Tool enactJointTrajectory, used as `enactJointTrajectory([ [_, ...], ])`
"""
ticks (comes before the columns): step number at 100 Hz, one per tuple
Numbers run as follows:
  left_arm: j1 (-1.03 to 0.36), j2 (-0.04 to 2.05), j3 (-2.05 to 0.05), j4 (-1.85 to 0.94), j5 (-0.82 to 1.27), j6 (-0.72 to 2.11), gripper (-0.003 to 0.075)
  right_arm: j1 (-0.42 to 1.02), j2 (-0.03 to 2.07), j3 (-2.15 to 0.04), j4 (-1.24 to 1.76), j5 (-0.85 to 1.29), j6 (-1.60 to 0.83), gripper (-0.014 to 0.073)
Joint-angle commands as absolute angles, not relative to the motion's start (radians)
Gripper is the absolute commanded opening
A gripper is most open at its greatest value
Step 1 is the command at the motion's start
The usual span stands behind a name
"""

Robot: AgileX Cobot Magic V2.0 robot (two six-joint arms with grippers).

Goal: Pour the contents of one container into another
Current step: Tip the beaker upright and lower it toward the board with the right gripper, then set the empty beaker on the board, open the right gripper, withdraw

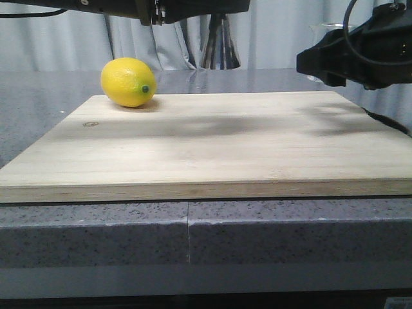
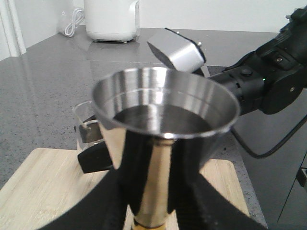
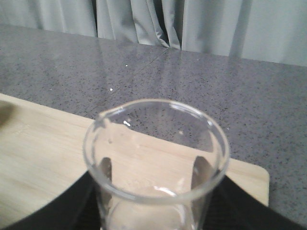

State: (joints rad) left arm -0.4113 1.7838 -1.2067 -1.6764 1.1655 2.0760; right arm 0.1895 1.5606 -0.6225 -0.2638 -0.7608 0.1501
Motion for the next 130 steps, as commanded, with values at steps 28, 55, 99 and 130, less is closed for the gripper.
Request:
enactJointTrajectory([
  [28, -0.419, 1.738, -1.231, -1.757, 1.27, 2.07, 0.0187, 0.176, 1.636, -0.686, -0.25, -0.842, 0.149, 0.0273],
  [55, -0.419, 1.738, -1.231, -1.757, 1.27, 2.07, 0.0187, 0.176, 1.637, -0.686, -0.25, -0.793, 0.149, 0.0302],
  [99, -0.419, 1.738, -1.231, -1.757, 1.27, 2.07, 0.0187, 0.178, 1.608, -0.686, -0.25, -0.71, 0.149, 0.0585],
  [130, -0.419, 1.738, -1.231, -1.757, 1.27, 2.07, 0.0187, 0.22, 1.409, -0.686, -0.254, -0.327, 0.234, 0.0601],
])
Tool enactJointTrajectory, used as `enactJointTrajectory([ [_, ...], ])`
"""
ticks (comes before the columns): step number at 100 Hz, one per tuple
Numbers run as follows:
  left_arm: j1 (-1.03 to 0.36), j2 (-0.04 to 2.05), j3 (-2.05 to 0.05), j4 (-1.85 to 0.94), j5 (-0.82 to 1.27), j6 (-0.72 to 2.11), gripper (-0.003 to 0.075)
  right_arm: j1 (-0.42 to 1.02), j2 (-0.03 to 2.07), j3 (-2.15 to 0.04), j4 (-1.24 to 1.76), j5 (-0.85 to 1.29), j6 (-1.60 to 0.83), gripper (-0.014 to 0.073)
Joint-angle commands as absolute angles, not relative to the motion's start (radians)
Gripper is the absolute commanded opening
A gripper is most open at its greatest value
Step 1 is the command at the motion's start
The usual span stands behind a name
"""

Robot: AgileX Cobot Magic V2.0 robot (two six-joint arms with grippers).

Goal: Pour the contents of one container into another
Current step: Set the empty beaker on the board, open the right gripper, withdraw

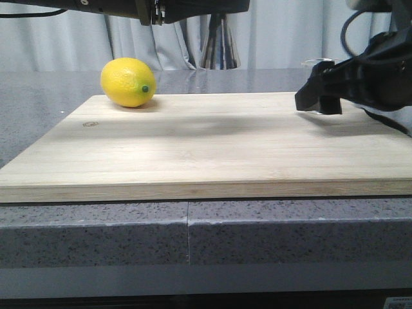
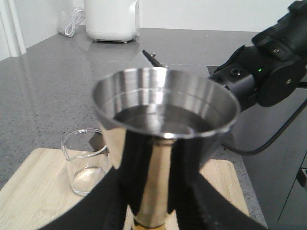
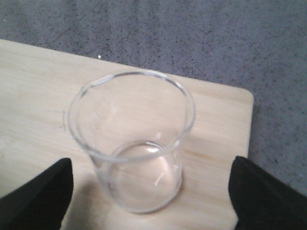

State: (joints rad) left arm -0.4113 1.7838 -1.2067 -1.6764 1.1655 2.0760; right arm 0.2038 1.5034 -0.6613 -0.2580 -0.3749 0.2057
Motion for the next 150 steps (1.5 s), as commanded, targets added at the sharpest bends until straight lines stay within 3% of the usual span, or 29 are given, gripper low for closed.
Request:
enactJointTrajectory([
  [1, -0.419, 1.738, -1.231, -1.757, 1.27, 2.07, 0.0187, 0.22, 1.397, -0.686, -0.254, -0.306, 0.234, 0.0601],
  [58, -0.419, 1.738, -1.231, -1.757, 1.27, 2.07, 0.0187, 0.241, 0.922, -0.723, -0.181, 0.582, 0.241, 0.0601],
  [99, -0.419, 1.738, -1.231, -1.757, 1.27, 2.07, 0.0187, 0.241, 0.716, -0.727, -0.181, 0.703, 0.241, 0.06],
  [150, -0.419, 1.738, -1.231, -1.757, 1.27, 2.07, 0.0187, 0.241, 0.693, -0.727, -0.188, 0.703, 0.239, 0.06],
])
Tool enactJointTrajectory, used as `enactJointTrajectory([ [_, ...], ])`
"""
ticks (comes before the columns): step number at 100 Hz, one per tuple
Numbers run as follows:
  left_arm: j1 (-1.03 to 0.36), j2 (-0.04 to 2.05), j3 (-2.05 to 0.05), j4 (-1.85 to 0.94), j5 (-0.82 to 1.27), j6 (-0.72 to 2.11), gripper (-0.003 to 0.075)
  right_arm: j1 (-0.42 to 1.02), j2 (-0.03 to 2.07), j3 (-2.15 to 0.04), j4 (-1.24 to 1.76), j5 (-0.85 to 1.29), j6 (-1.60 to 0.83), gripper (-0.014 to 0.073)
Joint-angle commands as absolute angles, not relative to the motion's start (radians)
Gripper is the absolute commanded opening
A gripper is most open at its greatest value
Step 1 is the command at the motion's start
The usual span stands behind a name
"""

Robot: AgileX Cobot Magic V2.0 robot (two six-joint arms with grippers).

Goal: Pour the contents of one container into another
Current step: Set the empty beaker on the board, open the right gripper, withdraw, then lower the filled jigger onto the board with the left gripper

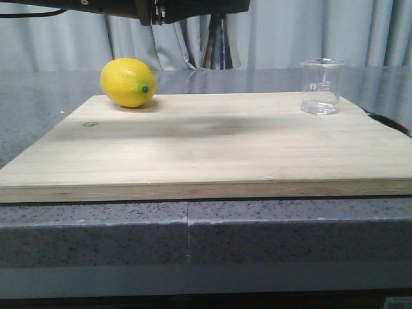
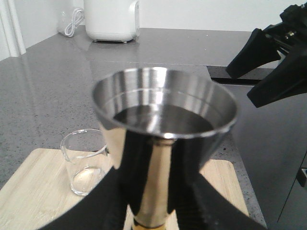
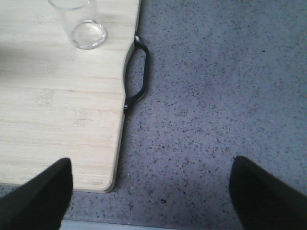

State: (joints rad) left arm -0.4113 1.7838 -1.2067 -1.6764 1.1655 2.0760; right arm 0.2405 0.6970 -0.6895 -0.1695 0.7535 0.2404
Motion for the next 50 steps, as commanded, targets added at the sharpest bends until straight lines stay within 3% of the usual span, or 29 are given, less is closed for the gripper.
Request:
enactJointTrajectory([
  [1, -0.419, 1.738, -1.231, -1.757, 1.27, 2.07, 0.0187, 0.241, 0.693, -0.727, -0.19, 0.703, 0.239, 0.06],
  [50, -0.419, 1.738, -1.231, -1.757, 1.192, 2.07, 0.0187, 0.241, 0.693, -0.727, -0.201, 0.701, 0.239, 0.06],
])
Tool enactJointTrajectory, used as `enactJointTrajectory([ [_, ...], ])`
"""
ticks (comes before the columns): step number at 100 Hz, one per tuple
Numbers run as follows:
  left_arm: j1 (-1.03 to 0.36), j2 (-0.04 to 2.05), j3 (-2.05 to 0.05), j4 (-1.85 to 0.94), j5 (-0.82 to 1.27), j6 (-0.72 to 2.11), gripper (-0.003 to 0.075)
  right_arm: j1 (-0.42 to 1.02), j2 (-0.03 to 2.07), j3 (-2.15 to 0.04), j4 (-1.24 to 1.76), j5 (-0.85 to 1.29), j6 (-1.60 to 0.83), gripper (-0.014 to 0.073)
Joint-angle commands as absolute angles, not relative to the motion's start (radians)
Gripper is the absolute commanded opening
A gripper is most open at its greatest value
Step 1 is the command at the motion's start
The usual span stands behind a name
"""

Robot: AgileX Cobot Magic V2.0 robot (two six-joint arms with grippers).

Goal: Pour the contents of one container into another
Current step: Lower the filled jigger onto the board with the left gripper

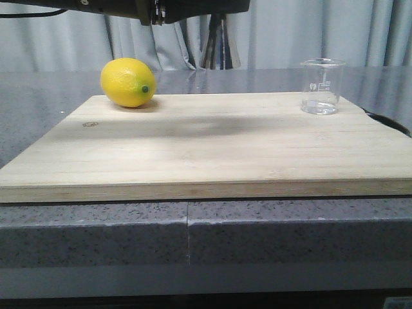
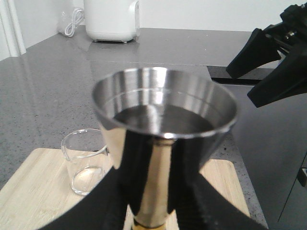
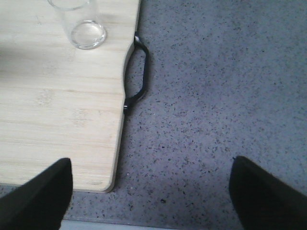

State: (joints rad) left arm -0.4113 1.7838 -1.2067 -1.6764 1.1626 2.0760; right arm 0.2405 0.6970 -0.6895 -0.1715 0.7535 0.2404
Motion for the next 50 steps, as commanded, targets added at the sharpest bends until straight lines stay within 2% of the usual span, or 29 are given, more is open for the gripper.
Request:
enactJointTrajectory([
  [1, -0.419, 1.738, -1.231, -1.757, 1.192, 2.07, 0.0187, 0.241, 0.693, -0.727, -0.201, 0.701, 0.239, 0.06],
  [50, -0.415, 1.756, -1.231, -1.809, 1.204, 2.097, 0.0187, 0.241, 0.693, -0.727, -0.205, 0.693, 0.239, 0.06],
])
